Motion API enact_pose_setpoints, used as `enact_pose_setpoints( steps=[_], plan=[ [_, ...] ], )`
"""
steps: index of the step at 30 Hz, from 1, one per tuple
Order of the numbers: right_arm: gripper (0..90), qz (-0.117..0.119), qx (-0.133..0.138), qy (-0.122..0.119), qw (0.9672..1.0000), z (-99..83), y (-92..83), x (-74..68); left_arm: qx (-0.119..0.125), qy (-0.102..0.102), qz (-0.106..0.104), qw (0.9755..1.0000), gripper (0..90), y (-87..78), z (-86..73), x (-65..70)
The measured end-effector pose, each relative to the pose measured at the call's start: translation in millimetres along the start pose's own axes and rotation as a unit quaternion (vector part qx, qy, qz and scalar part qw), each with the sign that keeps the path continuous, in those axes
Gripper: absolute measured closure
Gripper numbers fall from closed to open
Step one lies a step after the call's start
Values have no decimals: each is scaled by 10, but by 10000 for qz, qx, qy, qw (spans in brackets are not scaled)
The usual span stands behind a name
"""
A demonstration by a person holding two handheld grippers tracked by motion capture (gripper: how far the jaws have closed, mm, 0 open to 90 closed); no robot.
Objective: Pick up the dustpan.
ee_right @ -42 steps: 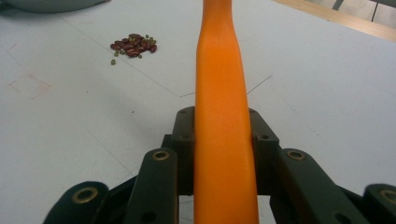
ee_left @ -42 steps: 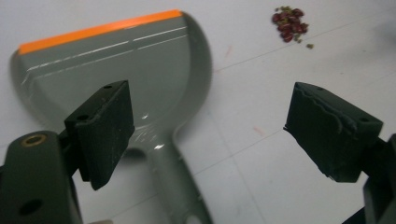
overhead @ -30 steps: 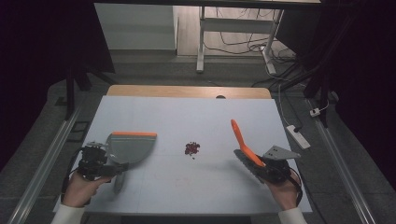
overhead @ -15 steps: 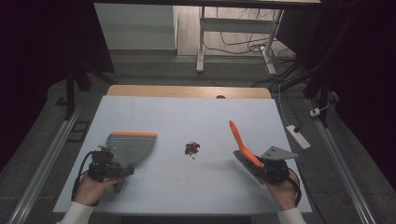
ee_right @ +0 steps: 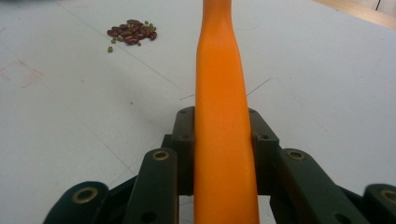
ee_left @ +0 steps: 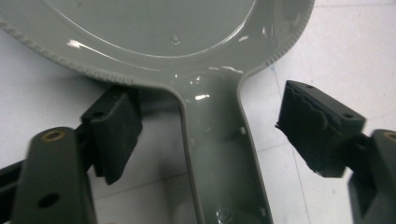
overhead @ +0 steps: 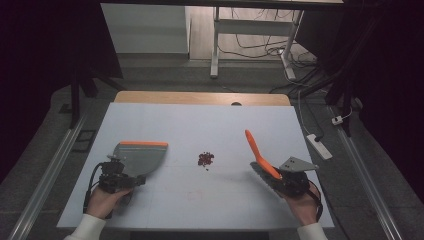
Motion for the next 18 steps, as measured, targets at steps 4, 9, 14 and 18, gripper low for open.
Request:
enact_pose_setpoints(
  steps=[4,9,14,18],
  plan=[
    [701,-11,-1,21,10000,-6,1,5,86,-105,4,9999,332,5,11,-14],
    [701,-21,-36,11,10000,-8,8,0,181,-207,-118,9996,416,-12,11,-44],
    [700,-26,-44,-3,10000,-8,8,-5,301,-223,-129,9992,530,-26,8,-44],
    [701,-46,-51,-26,10000,-9,7,-7,494,-261,-110,9984,616,-58,3,-78]
  ],
)
Point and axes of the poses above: each handheld gripper's, and its own axes: y roughly forward along the jaws, z roughly out of its top, x roughly to its right, the point moved 1 cm from there along y, roughly forward along the jaws, and after that the axes turned 15 degrees about -z, right-handed, at the moved point
